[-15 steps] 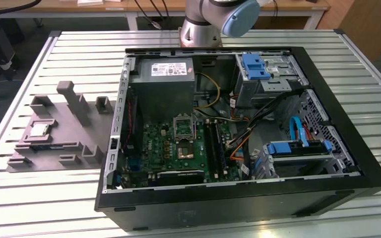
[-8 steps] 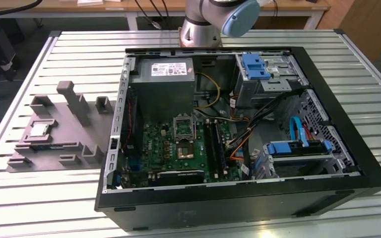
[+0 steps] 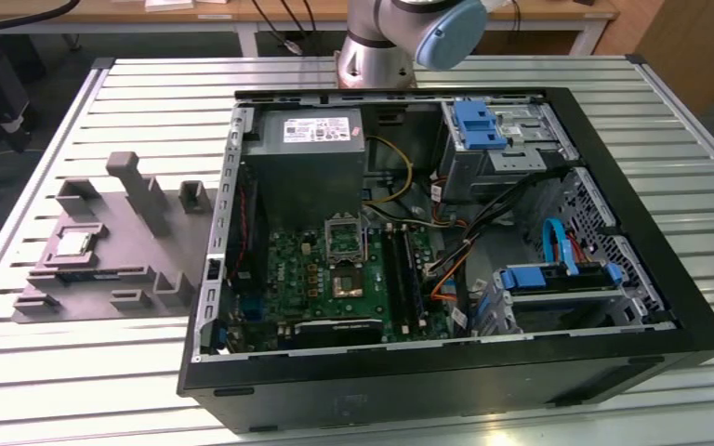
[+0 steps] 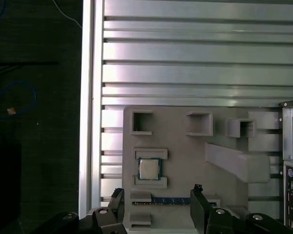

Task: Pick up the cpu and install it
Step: 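Pick up the cpu and move it towards the insertion slot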

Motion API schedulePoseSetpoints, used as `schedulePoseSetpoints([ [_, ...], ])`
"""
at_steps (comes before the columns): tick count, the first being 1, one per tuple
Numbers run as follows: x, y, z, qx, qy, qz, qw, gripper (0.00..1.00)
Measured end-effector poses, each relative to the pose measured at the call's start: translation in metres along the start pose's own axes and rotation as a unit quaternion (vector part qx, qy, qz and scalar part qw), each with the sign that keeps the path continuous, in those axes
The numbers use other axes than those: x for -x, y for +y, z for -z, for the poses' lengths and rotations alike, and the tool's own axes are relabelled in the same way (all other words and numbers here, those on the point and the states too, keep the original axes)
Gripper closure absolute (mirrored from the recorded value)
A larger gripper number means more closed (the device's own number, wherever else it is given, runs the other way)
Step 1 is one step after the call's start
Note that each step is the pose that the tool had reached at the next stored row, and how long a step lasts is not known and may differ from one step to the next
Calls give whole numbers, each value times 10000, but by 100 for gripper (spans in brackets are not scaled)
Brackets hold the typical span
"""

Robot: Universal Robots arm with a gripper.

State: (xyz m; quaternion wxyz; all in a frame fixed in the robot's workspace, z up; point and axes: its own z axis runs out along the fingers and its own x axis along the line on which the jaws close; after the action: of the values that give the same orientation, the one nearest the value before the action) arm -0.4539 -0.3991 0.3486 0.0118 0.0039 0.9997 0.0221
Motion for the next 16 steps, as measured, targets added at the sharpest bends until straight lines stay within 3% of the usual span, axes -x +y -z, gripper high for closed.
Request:
schedulePoseSetpoints([
  [16, -6, -9, -201, 1, -17, 1, 10000, 35],
])
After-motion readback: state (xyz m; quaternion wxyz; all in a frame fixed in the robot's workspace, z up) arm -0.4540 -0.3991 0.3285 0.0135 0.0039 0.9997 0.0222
